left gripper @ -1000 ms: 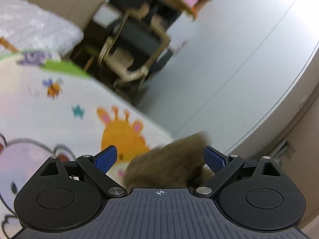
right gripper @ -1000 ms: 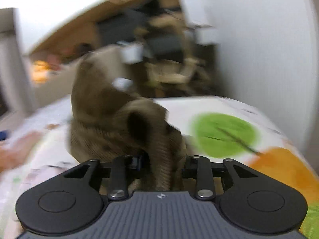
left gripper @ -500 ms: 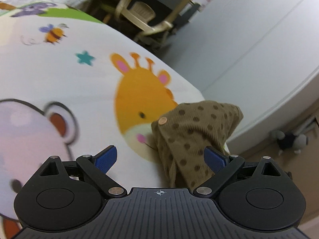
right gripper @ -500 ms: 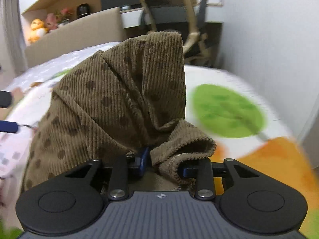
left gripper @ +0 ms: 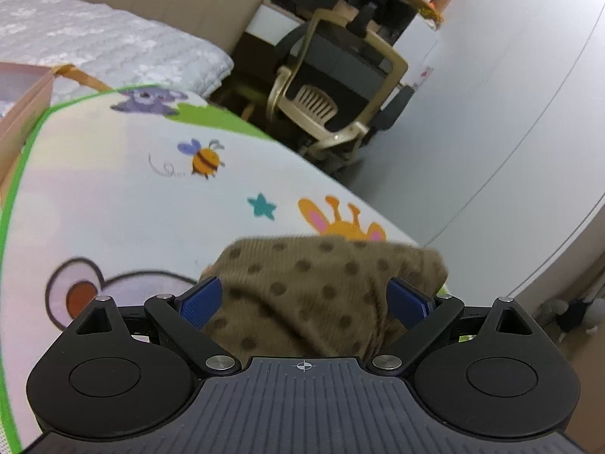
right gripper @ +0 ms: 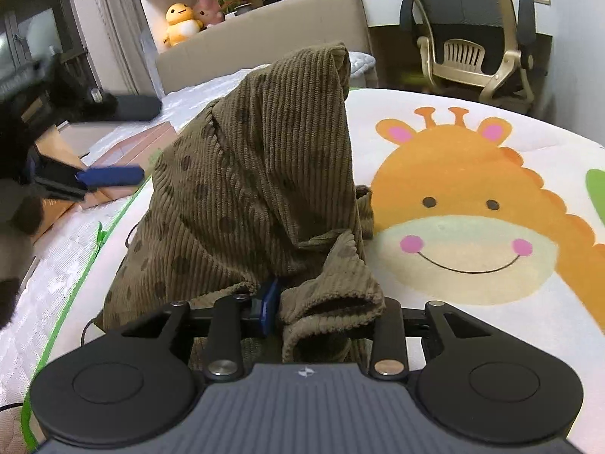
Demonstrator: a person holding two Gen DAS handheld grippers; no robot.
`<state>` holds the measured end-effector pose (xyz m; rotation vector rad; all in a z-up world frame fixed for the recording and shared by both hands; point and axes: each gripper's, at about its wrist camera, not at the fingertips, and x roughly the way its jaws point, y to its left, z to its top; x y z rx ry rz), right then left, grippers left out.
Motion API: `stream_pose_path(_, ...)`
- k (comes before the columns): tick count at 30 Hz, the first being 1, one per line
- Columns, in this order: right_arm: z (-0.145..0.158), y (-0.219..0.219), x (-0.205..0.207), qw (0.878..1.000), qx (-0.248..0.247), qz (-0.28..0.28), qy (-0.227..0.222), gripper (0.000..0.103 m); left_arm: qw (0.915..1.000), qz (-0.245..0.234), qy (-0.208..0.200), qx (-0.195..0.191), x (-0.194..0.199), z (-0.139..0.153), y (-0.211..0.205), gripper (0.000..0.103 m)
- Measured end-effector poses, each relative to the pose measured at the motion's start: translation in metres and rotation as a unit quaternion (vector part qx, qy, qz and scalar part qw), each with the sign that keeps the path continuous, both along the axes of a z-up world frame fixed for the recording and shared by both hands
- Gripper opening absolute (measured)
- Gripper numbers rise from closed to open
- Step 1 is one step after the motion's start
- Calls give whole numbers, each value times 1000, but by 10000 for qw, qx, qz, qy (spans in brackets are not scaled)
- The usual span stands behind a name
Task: Fold clothes
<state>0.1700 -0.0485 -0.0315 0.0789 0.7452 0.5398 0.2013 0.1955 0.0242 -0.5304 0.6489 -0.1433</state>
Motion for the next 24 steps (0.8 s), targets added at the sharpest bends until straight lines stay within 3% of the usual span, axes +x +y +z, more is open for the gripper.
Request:
stream_pose_path(1, 2, -5, 2, 10000, 64, 14, -5, 38, 10000, -26, 42, -28, 2, -4, -2, 96)
stream_pose_path(3, 12, -19, -2, 9997, 141, 46, -208, 58, 10000, -59, 72, -18, 3, -11, -5, 92)
stream_pose_path(6, 35, -42, -13, 9970, 192, 31, -752, 78, 9994, -107, -113, 318, -4, -13, -10, 91)
stream_pose_path(9, 58, -60, -20, 9912, 204, 17, -1310, 83, 9979, -244, -268, 546, -20, -14, -13, 93)
stream_pose_path(15, 95, -16, 20, 9775, -77, 369, -2075, 83, 9896, -436, -254, 1344, -34, -22, -34, 94)
stream_pose_path(19, 85, 35, 75, 9752, -740, 338, -2058, 83, 9853, -506, -159, 1623, -33, -27, -37, 95)
stream_pose_path(24, 16, 46, 136, 9817, -1555, -266, -1069, 83, 9834, -626, -6, 1702, -34, -43, -31, 95)
